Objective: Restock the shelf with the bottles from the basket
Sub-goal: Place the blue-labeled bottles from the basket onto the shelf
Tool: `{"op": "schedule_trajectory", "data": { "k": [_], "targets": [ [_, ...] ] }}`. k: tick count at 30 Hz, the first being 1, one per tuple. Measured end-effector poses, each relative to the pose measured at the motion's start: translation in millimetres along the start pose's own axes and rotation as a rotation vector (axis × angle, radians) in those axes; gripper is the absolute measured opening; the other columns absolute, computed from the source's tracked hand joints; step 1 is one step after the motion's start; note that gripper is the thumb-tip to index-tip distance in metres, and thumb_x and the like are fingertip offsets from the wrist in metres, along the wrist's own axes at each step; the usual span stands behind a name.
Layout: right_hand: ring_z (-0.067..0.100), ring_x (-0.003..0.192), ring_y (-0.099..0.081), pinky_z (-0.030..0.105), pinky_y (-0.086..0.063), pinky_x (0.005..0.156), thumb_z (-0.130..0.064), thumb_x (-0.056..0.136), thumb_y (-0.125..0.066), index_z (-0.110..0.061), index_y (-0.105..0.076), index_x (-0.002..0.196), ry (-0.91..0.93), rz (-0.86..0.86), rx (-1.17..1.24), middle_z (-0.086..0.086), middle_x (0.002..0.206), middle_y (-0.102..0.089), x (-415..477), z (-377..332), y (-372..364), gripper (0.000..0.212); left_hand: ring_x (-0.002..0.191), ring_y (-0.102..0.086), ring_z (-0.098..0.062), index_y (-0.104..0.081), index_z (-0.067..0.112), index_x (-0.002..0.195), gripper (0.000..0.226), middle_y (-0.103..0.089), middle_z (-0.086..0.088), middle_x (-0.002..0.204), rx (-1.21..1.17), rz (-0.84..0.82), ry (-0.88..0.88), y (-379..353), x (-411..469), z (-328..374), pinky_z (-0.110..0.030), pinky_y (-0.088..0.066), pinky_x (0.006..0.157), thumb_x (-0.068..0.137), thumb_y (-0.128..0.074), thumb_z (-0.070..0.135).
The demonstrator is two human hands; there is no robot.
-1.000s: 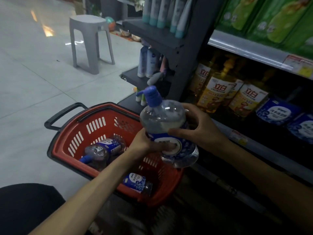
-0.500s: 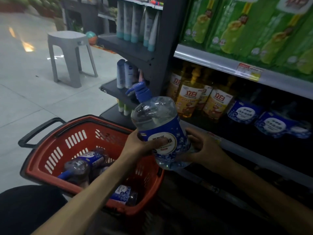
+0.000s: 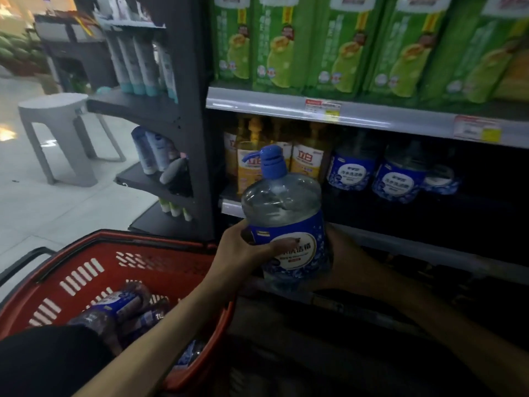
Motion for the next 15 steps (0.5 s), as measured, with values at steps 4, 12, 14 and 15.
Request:
{"op": "schedule_trajectory", "data": {
  "k": [4, 12, 14, 15],
  "targets": [
    [0.007, 0.131, -0.056, 0.026, -0.053, 0.098, -0.02, 0.073, -0.091, -0.026, -0.037, 0.149, 0.065, 0.151, 0.113, -0.016, 0.143, -0.057, -36, 23, 30, 0.094, 0.093, -0.075, -0.001, -0.066, 0.026, 0.109, 0.043, -0.078, 0.021, 0.098, 0.108, -0.093, -0.042, -50, 8, 3, -0.015, -0.057, 0.071, 0.073, -0.088, 0.016],
    [0.013, 0.12, -0.066, 0.033, -0.058, 0.095, 0.003, 0.068, -0.091, -0.012, -0.054, 0.138, 0.073, 0.403, 0.219, -0.005, 0.13, -0.07, -75, 86, 99, 0.08, 0.103, -0.074, -0.005, -0.067, 0.023, 0.119, 0.075, -0.078, 0.013, 0.112, 0.254, -0.14, -0.146, -137, 41, -7, -0.026, -0.061, 0.087, 0.052, -0.102, 0.022],
    [0.011, 0.116, -0.068, 0.03, -0.056, 0.095, -0.006, 0.065, -0.096, -0.023, -0.066, 0.125, 0.089, 0.522, 0.241, -0.007, 0.122, -0.074, -85, 99, 124, 0.069, 0.105, -0.071, 0.001, -0.064, 0.029, 0.122, 0.082, -0.075, 0.02, 0.114, 0.282, -0.173, -0.201, -166, 48, 2, -0.019, -0.058, 0.087, 0.049, -0.102, 0.027],
    [0.006, 0.111, -0.07, 0.024, -0.056, 0.092, -0.018, 0.059, -0.099, -0.031, -0.072, 0.113, 0.104, 0.592, 0.234, -0.013, 0.114, -0.076, -92, 103, 138, 0.062, 0.107, -0.07, 0.004, -0.063, 0.032, 0.124, 0.086, -0.074, 0.024, 0.115, 0.297, -0.191, -0.237, -180, 52, 8, -0.015, -0.056, 0.087, 0.049, -0.102, 0.03]
  ]
}}
Point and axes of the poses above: each hand's wrist, its own x-axis towards the middle knuckle, its own y-axis out of the back of the hand, z = x × y, the point moved 10 cm from there along x, towards the middle knuckle
